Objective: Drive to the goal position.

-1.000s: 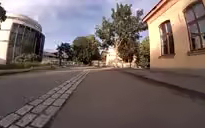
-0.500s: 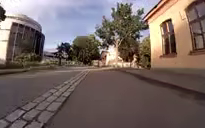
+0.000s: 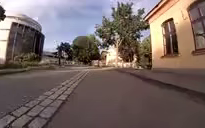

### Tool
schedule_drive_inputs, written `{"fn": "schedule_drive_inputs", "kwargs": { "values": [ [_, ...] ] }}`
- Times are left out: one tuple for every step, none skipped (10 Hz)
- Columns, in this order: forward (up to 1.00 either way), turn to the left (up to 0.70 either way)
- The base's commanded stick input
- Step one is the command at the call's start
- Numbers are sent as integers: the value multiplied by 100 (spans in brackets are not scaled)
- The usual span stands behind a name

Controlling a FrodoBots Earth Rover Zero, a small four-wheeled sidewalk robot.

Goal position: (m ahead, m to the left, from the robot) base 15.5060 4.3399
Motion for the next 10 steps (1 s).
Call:
{"fn": "schedule_drive_inputs", "kwargs": {
  "values": [
    [45, 0],
    [45, 0],
    [45, 0],
    [45, 0],
    [45, 0],
    [45, 0],
    [45, 0],
    [45, 0],
    [45, 0],
    [45, 0]
  ]
}}
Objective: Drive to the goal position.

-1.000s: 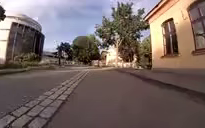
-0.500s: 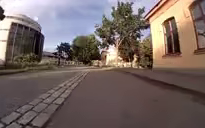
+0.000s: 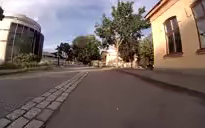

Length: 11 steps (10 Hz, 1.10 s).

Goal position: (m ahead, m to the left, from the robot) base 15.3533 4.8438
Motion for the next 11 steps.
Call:
{"fn": "schedule_drive_inputs", "kwargs": {
  "values": [
    [45, 0],
    [45, 0],
    [45, 0],
    [45, 0],
    [45, 0],
    [45, 0],
    [45, 0],
    [45, 0],
    [45, 0],
    [45, 0],
    [45, 0]
  ]
}}
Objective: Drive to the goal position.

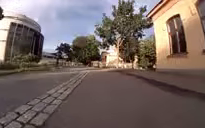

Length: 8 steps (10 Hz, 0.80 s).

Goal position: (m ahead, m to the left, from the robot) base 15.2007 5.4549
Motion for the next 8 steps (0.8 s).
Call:
{"fn": "schedule_drive_inputs", "kwargs": {
  "values": [
    [45, 0],
    [45, 0],
    [45, 0],
    [45, 0],
    [45, 0],
    [45, 10],
    [45, 27],
    [45, 27]
  ]
}}
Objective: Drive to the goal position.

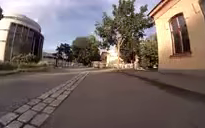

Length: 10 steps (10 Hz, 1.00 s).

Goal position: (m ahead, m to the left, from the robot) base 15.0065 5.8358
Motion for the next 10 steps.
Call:
{"fn": "schedule_drive_inputs", "kwargs": {
  "values": [
    [45, 27],
    [45, 27],
    [45, 27],
    [45, 27],
    [45, 27],
    [45, 27],
    [45, 27],
    [45, 27],
    [45, 27],
    [45, 27]
  ]
}}
